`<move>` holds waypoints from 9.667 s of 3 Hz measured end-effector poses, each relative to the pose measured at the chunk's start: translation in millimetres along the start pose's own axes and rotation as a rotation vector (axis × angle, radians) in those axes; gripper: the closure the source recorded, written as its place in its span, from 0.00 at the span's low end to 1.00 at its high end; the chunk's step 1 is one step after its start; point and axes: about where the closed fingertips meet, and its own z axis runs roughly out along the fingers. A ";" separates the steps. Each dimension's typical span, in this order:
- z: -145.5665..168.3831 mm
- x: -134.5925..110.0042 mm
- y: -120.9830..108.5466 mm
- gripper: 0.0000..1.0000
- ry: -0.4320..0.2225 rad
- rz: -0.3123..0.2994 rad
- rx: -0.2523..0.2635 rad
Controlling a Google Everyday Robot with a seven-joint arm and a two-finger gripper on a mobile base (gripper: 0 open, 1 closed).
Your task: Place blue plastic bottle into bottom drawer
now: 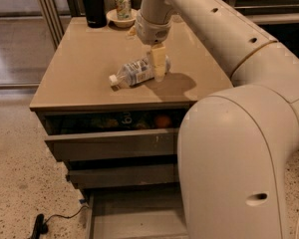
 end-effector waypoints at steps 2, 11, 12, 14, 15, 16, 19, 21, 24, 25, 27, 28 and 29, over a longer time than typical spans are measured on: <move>5.2 2.6 2.2 0.00 -0.034 0.023 -0.006; 11.7 9.5 10.1 1.00 -0.014 0.032 -0.068; -19.9 12.1 31.5 1.00 -0.023 0.050 -0.060; -79.0 16.7 84.1 1.00 -0.084 0.177 -0.014; -105.9 18.6 124.1 1.00 -0.134 0.319 0.018; -106.0 19.1 127.8 1.00 -0.130 0.322 0.007; -111.2 14.9 202.1 1.00 -0.185 0.403 -0.057; -101.6 -34.4 264.9 1.00 -0.277 0.411 -0.060; -40.3 -76.4 287.1 1.00 -0.262 0.318 -0.049; -26.9 -75.0 292.1 1.00 -0.246 0.318 -0.046; 46.8 -70.8 318.8 1.00 -0.235 0.341 -0.033; 86.1 -67.9 331.0 1.00 -0.220 0.349 -0.019; 126.8 -58.6 331.4 1.00 -0.192 0.355 0.052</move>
Offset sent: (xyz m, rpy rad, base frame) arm -0.0049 -0.0097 -0.0017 0.0331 0.0534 -0.0176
